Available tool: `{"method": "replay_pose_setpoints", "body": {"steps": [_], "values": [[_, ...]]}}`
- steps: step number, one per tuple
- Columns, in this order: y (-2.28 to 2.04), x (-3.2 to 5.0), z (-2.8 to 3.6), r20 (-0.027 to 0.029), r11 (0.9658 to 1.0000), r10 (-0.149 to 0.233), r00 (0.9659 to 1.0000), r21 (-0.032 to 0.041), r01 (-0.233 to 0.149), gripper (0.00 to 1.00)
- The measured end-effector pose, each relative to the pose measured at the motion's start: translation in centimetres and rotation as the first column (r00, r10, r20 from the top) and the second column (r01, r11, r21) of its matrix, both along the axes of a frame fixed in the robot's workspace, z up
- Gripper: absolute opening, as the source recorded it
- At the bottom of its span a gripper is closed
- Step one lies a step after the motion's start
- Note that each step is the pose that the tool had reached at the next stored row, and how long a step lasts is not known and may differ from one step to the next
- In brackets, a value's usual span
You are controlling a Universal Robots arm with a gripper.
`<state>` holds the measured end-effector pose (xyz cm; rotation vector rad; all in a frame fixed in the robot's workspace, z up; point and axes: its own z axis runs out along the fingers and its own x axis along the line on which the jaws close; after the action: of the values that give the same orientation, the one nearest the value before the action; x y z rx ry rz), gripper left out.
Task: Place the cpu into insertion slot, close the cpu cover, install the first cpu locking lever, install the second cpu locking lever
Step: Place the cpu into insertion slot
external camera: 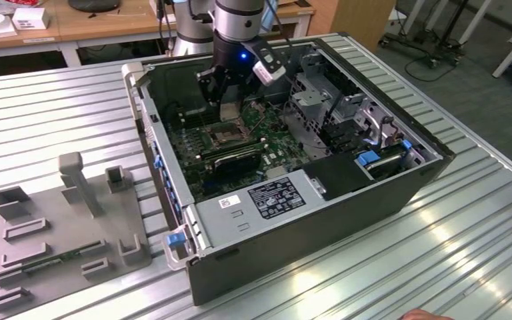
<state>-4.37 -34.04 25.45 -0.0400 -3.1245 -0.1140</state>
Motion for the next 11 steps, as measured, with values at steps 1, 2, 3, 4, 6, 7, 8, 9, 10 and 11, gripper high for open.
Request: {"method": "replay_pose_setpoints", "body": {"steps": [1,2,3,4,6,7,8,9,10,11], "values": [[0.00,-0.04,-0.15,0.0001,1.0000,0.000,1.0000,-0.0007,0.000,0.54],[0.00,-0.07,-0.31,0.0000,1.0000,0.000,1.0000,-0.0016,0.000,0.54],[0.00,-0.10,-0.47,0.0001,1.0000,0.000,1.0000,-0.0025,0.000,0.54],[0.00,-0.12,-0.62,0.0000,1.0000,0.000,1.0000,-0.0031,0.000,0.54],[0.00,-0.14,-0.92,0.0001,1.0000,0.000,1.0000,-0.0045,0.000,0.54],[0.00,-0.15,-1.02,0.0001,1.0000,0.000,1.0000,-0.0049,0.000,0.54],[0.00,-0.15,-1.03,0.0000,1.0000,0.000,1.0000,-0.0051,0.000,0.54],[0.00,-0.15,-1.03,0.0000,1.0000,0.000,1.0000,-0.0052,0.000,0.54],[0.00,-0.15,-1.03,-0.0001,1.0000,0.000,1.0000,-0.0053,0.000,0.54],[0.00,-0.15,-1.04,0.0000,1.0000,0.000,1.0000,-0.0052,0.000,0.54]]}}
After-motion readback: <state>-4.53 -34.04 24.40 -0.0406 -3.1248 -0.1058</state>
